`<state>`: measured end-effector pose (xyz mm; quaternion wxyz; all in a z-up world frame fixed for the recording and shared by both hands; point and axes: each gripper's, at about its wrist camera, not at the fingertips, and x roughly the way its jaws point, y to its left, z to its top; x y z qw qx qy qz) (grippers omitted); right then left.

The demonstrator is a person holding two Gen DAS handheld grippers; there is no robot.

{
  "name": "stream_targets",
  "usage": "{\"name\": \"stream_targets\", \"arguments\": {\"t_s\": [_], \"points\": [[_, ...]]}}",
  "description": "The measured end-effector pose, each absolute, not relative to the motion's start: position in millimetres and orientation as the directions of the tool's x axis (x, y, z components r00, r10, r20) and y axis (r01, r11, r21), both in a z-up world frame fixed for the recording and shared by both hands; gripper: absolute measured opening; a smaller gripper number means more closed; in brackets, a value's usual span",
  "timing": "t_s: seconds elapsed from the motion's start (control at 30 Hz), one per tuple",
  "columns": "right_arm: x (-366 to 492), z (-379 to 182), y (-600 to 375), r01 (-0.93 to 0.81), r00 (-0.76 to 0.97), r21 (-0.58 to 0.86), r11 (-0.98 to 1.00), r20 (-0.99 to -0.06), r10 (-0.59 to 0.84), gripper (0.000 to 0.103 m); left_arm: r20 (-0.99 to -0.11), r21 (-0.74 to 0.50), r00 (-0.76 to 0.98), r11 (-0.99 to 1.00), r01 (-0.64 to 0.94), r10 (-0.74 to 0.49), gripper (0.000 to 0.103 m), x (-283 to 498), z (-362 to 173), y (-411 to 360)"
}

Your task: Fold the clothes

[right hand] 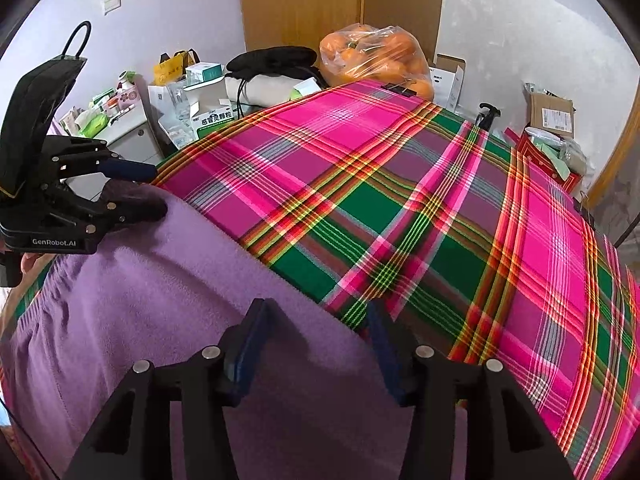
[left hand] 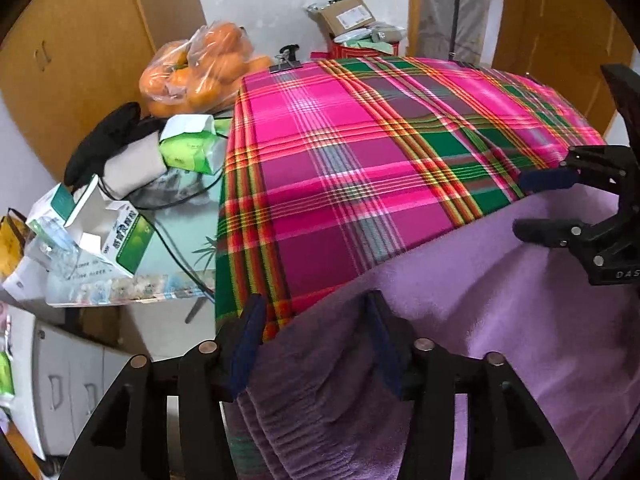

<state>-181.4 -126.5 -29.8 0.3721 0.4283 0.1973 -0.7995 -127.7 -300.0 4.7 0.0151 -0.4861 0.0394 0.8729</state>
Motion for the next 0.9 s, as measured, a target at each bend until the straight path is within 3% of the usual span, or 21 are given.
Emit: {"name": "stream_targets", "arguments": {"t_s": [0.13, 0.2, 0.27, 0.33, 0.47, 0.9], "points": [[-175.6, -28.1, -130.8, 0.783, -0.341, 0.001, -0.622, -0.836, -0.43, 0.028, -0.853, 0.011, -0.521, -0.997, -0.076, 0.03, 0.043, -128.8, 3.9, -304.3], [-171.3, -27.8, -134.3, 0.794, -0.332, 0.001, -0.608, -0.837, -0.435, 0.016, -0.851, 0.006, -0.524, -0.995, -0.098, 0.046, 0.031, -127.0, 4.2, -301.3], [-167.9, -27.9, -136.6, 0.801, -0.329, -0.003, -0.598, -0.836, -0.438, 0.011, -0.848, 0.02, -0.528, -0.991, -0.129, 0.051, 0.016, -125.2, 4.0, -294.6], [-165.6, -27.8, -138.3, 0.798, -0.34, -0.015, -0.602, -0.836, -0.43, 0.011, -0.85, 0.026, -0.524, -0.989, -0.146, 0.055, 0.009, -125.3, 4.0, -289.1], [-158.2, -24.7, -143.0, 0.782, -0.368, -0.06, -0.621, -0.848, -0.382, 0.005, -0.853, 0.029, -0.521, -0.993, -0.113, 0.034, 0.006, -125.3, 5.8, -286.5], [-109.8, 24.4, -129.9, 0.725, -0.524, -0.151, -0.672, -0.754, -0.396, 0.004, -0.769, 0.087, -0.64, -0.992, -0.092, -0.007, 0.005, -85.9, 49.6, -272.5]]}}
